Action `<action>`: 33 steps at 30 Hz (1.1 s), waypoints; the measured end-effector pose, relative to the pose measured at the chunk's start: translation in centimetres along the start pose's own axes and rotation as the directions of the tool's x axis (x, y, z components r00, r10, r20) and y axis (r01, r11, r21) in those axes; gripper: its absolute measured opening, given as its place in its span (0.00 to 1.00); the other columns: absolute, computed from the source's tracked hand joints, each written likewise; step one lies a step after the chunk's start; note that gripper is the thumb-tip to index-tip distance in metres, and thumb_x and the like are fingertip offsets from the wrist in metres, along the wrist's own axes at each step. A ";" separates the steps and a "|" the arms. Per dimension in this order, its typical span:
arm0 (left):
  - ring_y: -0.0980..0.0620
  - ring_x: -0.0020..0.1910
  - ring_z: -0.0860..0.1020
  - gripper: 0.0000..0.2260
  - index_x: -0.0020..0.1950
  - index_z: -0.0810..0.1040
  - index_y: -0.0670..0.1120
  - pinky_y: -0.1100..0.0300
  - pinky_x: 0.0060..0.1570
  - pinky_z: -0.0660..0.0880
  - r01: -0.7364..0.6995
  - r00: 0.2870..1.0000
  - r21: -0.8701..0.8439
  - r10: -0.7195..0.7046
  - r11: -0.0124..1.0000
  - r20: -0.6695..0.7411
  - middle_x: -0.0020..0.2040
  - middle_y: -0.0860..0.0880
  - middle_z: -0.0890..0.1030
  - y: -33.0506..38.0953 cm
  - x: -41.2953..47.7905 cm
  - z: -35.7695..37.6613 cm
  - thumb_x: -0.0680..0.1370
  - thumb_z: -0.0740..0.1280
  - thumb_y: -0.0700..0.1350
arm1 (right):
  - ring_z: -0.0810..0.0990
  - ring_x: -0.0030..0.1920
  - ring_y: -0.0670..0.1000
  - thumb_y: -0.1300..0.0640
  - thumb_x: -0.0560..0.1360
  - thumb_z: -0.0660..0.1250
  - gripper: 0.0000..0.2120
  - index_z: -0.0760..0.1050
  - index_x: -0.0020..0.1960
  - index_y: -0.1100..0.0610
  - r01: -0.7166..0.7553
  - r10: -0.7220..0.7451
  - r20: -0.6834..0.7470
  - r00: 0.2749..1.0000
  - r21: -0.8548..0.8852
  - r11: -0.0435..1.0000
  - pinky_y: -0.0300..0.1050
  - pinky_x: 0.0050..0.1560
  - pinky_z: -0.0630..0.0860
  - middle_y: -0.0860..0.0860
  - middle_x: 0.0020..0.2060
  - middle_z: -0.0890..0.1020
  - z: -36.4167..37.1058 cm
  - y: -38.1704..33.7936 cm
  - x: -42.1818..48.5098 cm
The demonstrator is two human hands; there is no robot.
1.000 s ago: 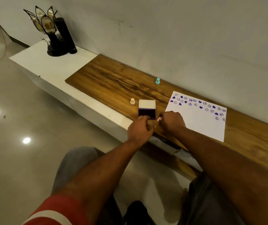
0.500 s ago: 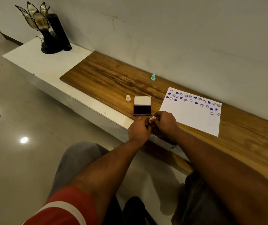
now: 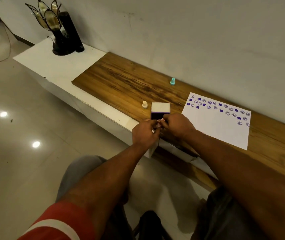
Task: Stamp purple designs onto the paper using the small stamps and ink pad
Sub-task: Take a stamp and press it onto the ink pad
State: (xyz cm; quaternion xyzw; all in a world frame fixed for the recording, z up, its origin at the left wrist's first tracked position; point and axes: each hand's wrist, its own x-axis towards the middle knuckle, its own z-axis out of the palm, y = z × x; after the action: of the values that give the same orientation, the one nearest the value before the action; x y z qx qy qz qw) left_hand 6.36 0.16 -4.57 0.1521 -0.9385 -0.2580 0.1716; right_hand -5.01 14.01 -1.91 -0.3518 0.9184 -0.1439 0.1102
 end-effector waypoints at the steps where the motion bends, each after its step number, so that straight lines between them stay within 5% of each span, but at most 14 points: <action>1: 0.54 0.44 0.80 0.15 0.60 0.85 0.53 0.60 0.38 0.75 -0.012 1.000 0.000 0.012 1.000 -0.005 0.49 0.54 0.85 -0.6 0.3 -0.3 0.81 0.68 0.60 | 0.83 0.50 0.53 0.40 0.83 0.58 0.19 0.79 0.58 0.53 0.021 -0.021 0.003 1.000 0.033 0.999 0.43 0.51 0.75 0.54 0.54 0.85 0.1 -0.1 0.4; 6: 0.52 0.43 0.82 0.17 0.61 0.85 0.51 0.60 0.39 0.77 -0.040 0.999 -0.024 0.040 0.999 -0.009 0.49 0.52 0.86 -3.4 1.4 -1.0 0.80 0.69 0.60 | 0.78 0.40 0.47 0.38 0.82 0.57 0.21 0.79 0.56 0.52 0.131 -0.129 -0.042 0.991 0.046 0.990 0.41 0.43 0.71 0.53 0.49 0.85 1.0 -1.3 2.3; 11: 0.55 0.43 0.80 0.17 0.58 0.85 0.54 0.65 0.34 0.66 0.093 0.993 -0.060 -0.097 0.994 -0.065 0.48 0.55 0.85 -5.7 2.5 -1.2 0.80 0.68 0.64 | 0.77 0.36 0.45 0.31 0.80 0.51 0.20 0.71 0.49 0.45 0.094 -0.068 -0.184 0.981 0.141 0.985 0.40 0.34 0.71 0.47 0.38 0.81 0.7 -1.7 3.3; 18: 0.50 0.48 0.82 0.17 0.62 0.83 0.54 0.59 0.41 0.73 0.201 0.979 -0.055 -0.203 0.978 -0.019 0.50 0.52 0.86 -6.6 4.5 0.8 0.81 0.67 0.63 | 0.84 0.47 0.52 0.32 0.81 0.51 0.26 0.73 0.61 0.51 0.039 -0.026 -0.175 0.984 0.071 0.997 0.37 0.37 0.76 0.53 0.52 0.85 1.1 0.9 3.2; 27: 0.47 0.50 0.83 0.23 0.71 0.79 0.51 0.57 0.45 0.74 0.240 0.969 -0.074 -0.243 0.968 -0.035 0.52 0.49 0.86 -6.5 4.8 0.8 0.80 0.68 0.62 | 0.84 0.46 0.51 0.33 0.82 0.52 0.26 0.74 0.63 0.52 -0.015 0.018 -0.160 0.987 0.020 1.000 0.38 0.38 0.74 0.51 0.51 0.85 0.7 2.3 2.2; 30: 0.51 0.48 0.82 0.25 0.73 0.77 0.52 0.60 0.43 0.74 0.181 0.983 -0.089 -0.183 0.979 -0.009 0.50 0.50 0.86 -5.6 4.6 0.3 0.80 0.69 0.62 | 0.84 0.45 0.52 0.34 0.82 0.52 0.27 0.75 0.65 0.53 -0.042 0.041 -0.178 0.983 0.000 0.999 0.40 0.40 0.75 0.52 0.50 0.85 0.4 2.6 1.9; 33: 0.56 0.43 0.80 0.31 0.76 0.73 0.54 0.68 0.36 0.67 -0.019 0.992 -0.036 0.023 0.999 0.121 0.48 0.51 0.85 -4.0 5.7 -0.1 0.76 0.71 0.66 | 0.81 0.41 0.49 0.34 0.82 0.52 0.27 0.77 0.64 0.52 -0.064 0.059 -0.199 0.978 -0.017 0.998 0.39 0.38 0.72 0.52 0.47 0.85 0.1 3.0 1.6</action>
State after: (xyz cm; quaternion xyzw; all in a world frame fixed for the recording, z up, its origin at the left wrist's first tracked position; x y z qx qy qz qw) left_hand 2.08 -5.33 -5.23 0.1233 -0.9442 -0.2810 0.1198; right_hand -7.98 15.04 -3.14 -0.3083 0.9368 -0.1642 0.0183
